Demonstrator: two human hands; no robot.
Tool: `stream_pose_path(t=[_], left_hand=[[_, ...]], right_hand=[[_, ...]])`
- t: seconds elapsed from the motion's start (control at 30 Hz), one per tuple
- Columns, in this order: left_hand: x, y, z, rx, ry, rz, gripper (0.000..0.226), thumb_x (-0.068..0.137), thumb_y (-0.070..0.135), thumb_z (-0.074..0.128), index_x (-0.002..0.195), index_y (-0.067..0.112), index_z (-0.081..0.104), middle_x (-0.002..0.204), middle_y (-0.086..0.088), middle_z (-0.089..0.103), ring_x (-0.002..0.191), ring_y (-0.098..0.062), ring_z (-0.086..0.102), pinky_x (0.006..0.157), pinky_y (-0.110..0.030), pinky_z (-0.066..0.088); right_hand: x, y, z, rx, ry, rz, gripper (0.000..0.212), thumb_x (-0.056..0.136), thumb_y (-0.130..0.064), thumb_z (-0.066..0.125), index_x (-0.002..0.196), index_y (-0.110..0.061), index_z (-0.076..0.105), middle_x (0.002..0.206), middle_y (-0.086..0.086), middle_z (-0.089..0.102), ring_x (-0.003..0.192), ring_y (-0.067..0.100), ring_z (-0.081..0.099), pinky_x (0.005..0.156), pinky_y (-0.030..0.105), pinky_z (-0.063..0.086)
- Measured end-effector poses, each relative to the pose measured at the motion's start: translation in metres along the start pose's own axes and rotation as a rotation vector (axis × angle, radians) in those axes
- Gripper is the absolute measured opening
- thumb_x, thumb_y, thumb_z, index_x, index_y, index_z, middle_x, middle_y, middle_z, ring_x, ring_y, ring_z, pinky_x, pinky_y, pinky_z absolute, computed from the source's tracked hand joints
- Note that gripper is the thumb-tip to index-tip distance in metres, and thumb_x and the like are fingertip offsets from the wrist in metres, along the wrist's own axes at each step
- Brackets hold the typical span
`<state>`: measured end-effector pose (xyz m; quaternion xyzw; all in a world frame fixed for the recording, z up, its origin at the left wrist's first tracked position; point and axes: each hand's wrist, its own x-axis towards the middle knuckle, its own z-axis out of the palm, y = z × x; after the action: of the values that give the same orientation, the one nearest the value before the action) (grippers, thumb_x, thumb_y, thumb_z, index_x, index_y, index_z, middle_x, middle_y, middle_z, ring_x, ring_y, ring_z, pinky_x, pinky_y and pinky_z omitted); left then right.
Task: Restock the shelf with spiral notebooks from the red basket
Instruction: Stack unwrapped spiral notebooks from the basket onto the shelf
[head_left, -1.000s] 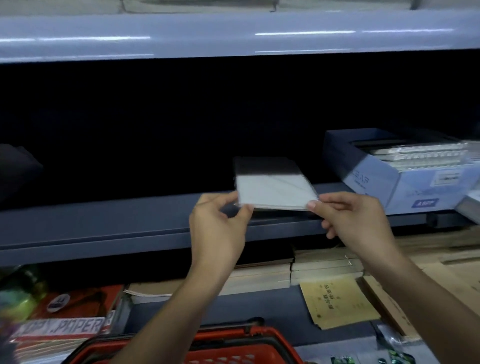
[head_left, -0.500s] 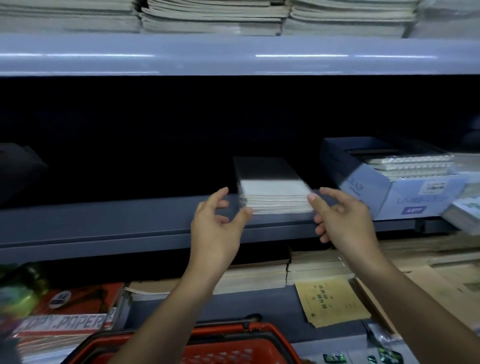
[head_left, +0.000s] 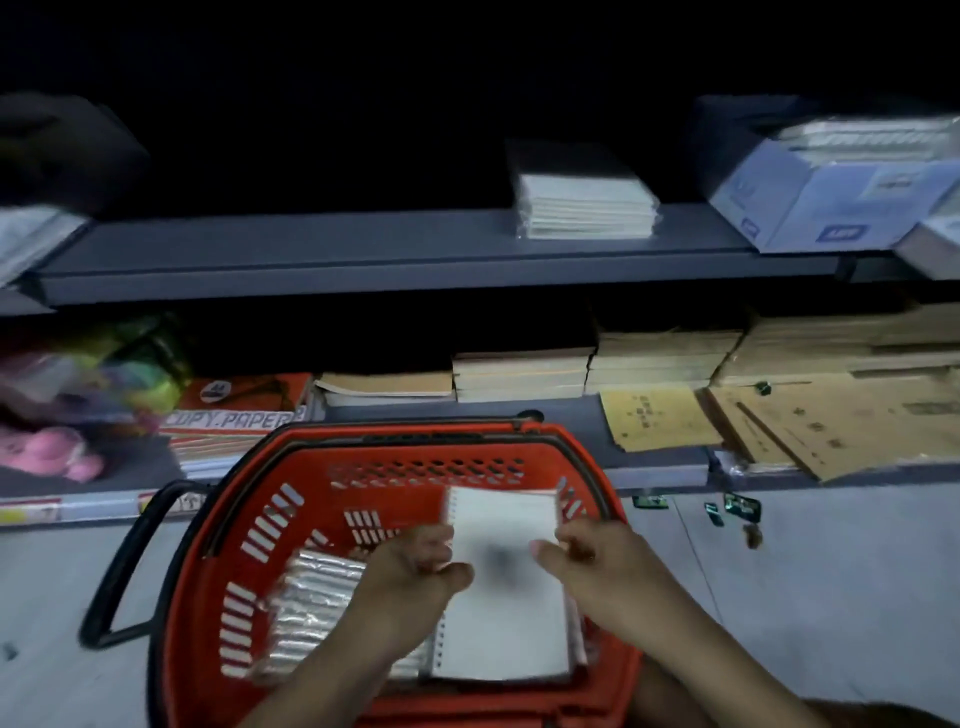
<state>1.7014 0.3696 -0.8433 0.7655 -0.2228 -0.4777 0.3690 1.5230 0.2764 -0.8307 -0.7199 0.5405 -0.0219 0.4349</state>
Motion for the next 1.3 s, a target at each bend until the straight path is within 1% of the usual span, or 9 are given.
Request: stream_pose_path(t=[0.13,0.23,0.33,0.43,0.6,0.8,1.0,1.17,1.3], left_hand=[[0.014,-0.028,0.018,0.127,-0.005,-0.088,0.041,0.08,0.007,0.076,0.119,0.009,0.063,0.108,-0.01,0.069,0.083,-0.018,0.063,0.062,-0.019,0.047],[0.026,-0.032,0.027,0.322,-0.018,-0.047,0.057,0.078,0.029,0.075,0.13,0.017,0.054,0.128,-0.005,0.057,0.111,-0.019,0.06,0.085,-0.021,0.047],[0.032,-0.041,0.027,0.476,0.016,-0.073,0.065,0.071,0.034,0.071,0.129,0.016,0.052,0.131,-0.007,0.054,0.123,-0.024,0.053,0.102,-0.031,0.047],[0.031,-0.054,0.025,0.41,-0.001,-0.084,0.057,0.067,0.022,0.063,0.122,0.018,0.054,0.118,-0.005,0.066,0.105,-0.022,0.066,0.086,-0.03,0.057],[0.031,-0.053,0.022,0.31,0.034,-0.037,0.039,0.083,0.0,0.054,0.117,0.017,0.062,0.095,0.003,0.068,0.082,-0.017,0.066,0.059,-0.014,0.048],[0.025,-0.043,0.013,-0.004,0.128,-0.035,0.03,0.085,-0.007,0.057,0.11,0.011,0.063,0.092,-0.003,0.07,0.074,-0.013,0.064,0.054,-0.014,0.048],[0.012,-0.019,-0.021,-0.332,-0.064,-0.082,0.025,0.095,0.003,0.056,0.114,0.007,0.071,0.109,-0.01,0.077,0.106,-0.027,0.069,0.085,-0.038,0.055],[-0.023,-0.007,-0.039,-0.465,-0.23,0.072,0.03,0.103,0.013,0.049,0.123,0.026,0.067,0.108,0.005,0.078,0.099,-0.019,0.066,0.058,-0.032,0.056],[-0.043,0.012,-0.045,-0.527,-0.409,0.242,0.039,0.106,0.017,0.04,0.136,0.033,0.059,0.129,-0.004,0.069,0.089,-0.017,0.063,0.051,-0.026,0.05]], right_hand=[[0.005,0.022,0.031,-0.121,-0.128,0.154,0.041,0.084,-0.064,0.061,0.107,-0.03,0.059,0.105,-0.007,0.066,0.086,0.011,0.063,0.063,0.02,0.043],[0.013,0.019,0.046,-0.137,-0.056,0.164,0.07,0.082,-0.064,0.061,0.134,-0.016,0.054,0.126,0.004,0.067,0.113,0.024,0.064,0.084,0.028,0.051],[0.018,0.014,0.056,-0.102,-0.095,0.224,0.065,0.087,-0.058,0.063,0.127,-0.007,0.055,0.121,0.009,0.066,0.11,0.026,0.064,0.072,0.025,0.044],[0.019,0.015,0.066,-0.041,-0.088,0.271,0.054,0.087,-0.053,0.066,0.114,-0.006,0.059,0.104,0.007,0.069,0.096,0.023,0.067,0.056,0.026,0.041],[0.019,0.015,0.067,0.277,-0.026,0.363,0.029,0.088,-0.035,0.071,0.074,-0.016,0.055,0.076,-0.003,0.06,0.068,0.013,0.058,0.073,0.031,0.051],[0.018,0.019,0.066,0.48,-0.011,0.391,0.016,0.088,-0.02,0.073,0.092,-0.016,0.058,0.083,-0.004,0.06,0.072,0.009,0.056,0.06,0.023,0.048],[0.008,0.007,0.048,0.773,0.012,0.454,0.018,0.086,-0.003,0.071,0.104,-0.003,0.07,0.089,0.011,0.072,0.067,0.019,0.063,0.045,0.019,0.045],[-0.021,-0.02,0.009,0.879,0.032,0.168,0.022,0.095,-0.006,0.062,0.116,-0.011,0.069,0.109,0.008,0.076,0.096,0.024,0.072,0.078,0.04,0.061],[-0.057,-0.031,-0.034,0.859,-0.138,-0.175,0.038,0.098,-0.009,0.056,0.128,-0.031,0.064,0.116,-0.001,0.075,0.094,0.026,0.074,0.052,0.034,0.06]])
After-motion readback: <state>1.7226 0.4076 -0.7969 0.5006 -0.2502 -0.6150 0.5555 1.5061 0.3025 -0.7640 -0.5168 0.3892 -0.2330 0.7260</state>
